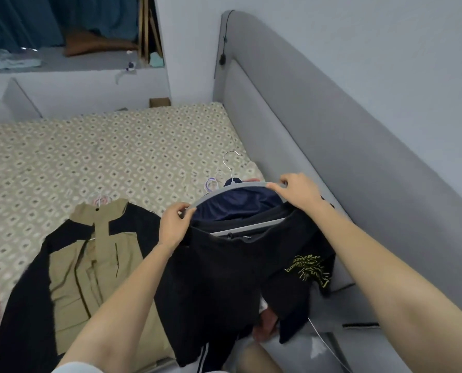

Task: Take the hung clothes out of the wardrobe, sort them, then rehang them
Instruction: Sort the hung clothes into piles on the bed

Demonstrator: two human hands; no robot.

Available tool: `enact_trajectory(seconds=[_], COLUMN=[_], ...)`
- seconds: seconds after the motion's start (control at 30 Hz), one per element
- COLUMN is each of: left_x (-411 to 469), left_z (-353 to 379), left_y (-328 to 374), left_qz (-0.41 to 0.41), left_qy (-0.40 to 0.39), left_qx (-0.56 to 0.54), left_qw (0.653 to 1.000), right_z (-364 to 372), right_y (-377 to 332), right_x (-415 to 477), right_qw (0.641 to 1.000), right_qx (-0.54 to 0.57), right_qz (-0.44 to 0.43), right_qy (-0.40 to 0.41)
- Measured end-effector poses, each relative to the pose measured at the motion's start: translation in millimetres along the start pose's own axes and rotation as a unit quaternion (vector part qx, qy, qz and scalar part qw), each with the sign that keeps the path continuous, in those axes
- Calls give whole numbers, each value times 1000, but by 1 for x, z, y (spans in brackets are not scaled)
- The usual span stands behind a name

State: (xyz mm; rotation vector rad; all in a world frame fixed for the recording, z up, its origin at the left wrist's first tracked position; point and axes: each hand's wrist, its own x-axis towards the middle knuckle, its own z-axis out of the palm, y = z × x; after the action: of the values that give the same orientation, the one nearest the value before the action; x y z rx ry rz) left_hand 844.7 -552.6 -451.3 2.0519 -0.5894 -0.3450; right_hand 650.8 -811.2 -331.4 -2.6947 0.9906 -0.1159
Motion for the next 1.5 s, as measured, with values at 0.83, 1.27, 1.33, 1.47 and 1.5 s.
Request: enact_trajectory(seconds=[0.83,1.27,1.33,1.47,1.5], left_x=[144,119,112,96,93], left_z=[99,100,87,55,45], left_y=[-98,-101,-98,-102,-105], left_qz=[-156,-100,-104,-118,-120], left_qy=[-101,-143,-129,-99,-93], left_qx=[163,223,234,267,277], left_qw=[969,959,958,951,949], right_z=[180,230,226,216,214], right_y=[52,25,13,-26,-37], right_x=[193,193,188,174,171], right_qw=[996,990,986,980,981], right_qx=[8,-112,-133,-140,-133], right_qz=[10,-8,-35,-82,-89], right_qy=[-84,-86,-93,-111,-109])
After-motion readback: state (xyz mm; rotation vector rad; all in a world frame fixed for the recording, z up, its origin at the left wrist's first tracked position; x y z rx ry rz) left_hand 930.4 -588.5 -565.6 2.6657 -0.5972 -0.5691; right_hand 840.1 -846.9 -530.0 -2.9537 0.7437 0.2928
